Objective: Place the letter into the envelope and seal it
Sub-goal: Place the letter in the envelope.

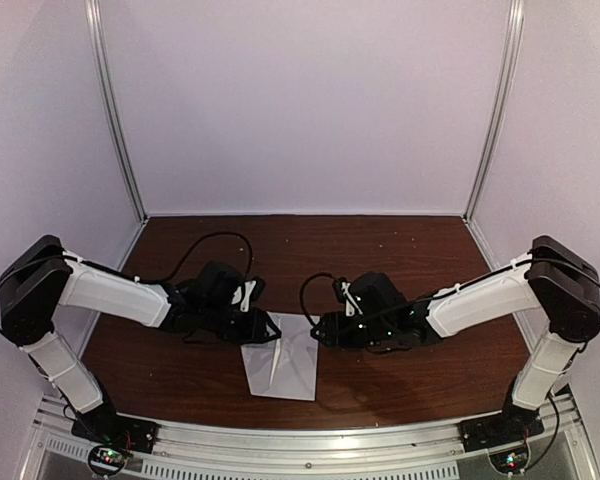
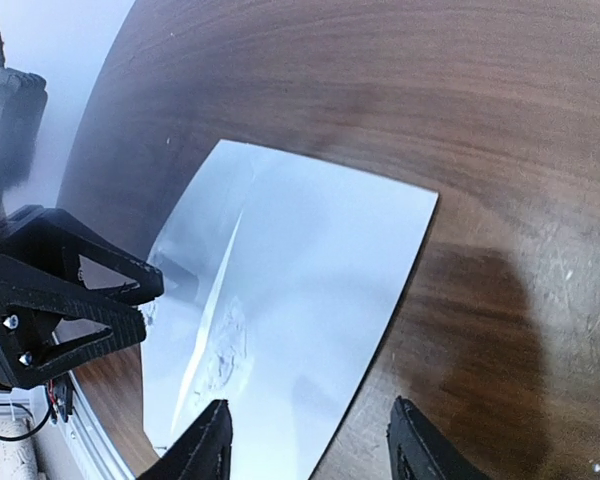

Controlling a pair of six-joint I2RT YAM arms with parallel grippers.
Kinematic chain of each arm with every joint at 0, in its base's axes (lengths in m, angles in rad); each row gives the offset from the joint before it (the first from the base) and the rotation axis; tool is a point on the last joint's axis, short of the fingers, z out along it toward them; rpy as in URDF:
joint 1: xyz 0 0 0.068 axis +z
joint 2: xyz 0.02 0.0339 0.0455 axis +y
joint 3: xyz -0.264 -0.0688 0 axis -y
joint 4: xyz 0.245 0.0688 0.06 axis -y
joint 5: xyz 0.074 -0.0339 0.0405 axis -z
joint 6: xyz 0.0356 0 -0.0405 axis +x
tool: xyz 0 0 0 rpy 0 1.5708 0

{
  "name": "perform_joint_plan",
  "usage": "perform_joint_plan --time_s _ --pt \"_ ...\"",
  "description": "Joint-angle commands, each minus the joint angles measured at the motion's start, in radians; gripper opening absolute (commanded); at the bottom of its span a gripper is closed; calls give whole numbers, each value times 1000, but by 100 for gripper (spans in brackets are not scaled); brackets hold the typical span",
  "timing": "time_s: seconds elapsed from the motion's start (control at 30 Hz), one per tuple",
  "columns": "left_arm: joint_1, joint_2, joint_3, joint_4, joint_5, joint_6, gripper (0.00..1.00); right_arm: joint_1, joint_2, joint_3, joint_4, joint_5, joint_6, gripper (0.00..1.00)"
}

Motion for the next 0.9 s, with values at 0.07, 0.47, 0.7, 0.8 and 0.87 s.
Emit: perform_joint_plan --time_s 0.07,0.47,0.7,0.8,0.87 --pt "-43 -52 -86 76 46 -89 39 59 -17 -68 63 -15 80 53" --pt "-54 -19 -122 156 57 -121 36 83 34 -77 132 -16 121 50" --pt "-53 8 -118 179 71 -125 35 85 64 -72 158 -24 133 49" --pt "-54 20 -118 178 72 -125 35 85 76 -69 167 -28 136 49" --pt "-54 28 -118 180 73 -126 35 86 84 -68 169 -32 136 48"
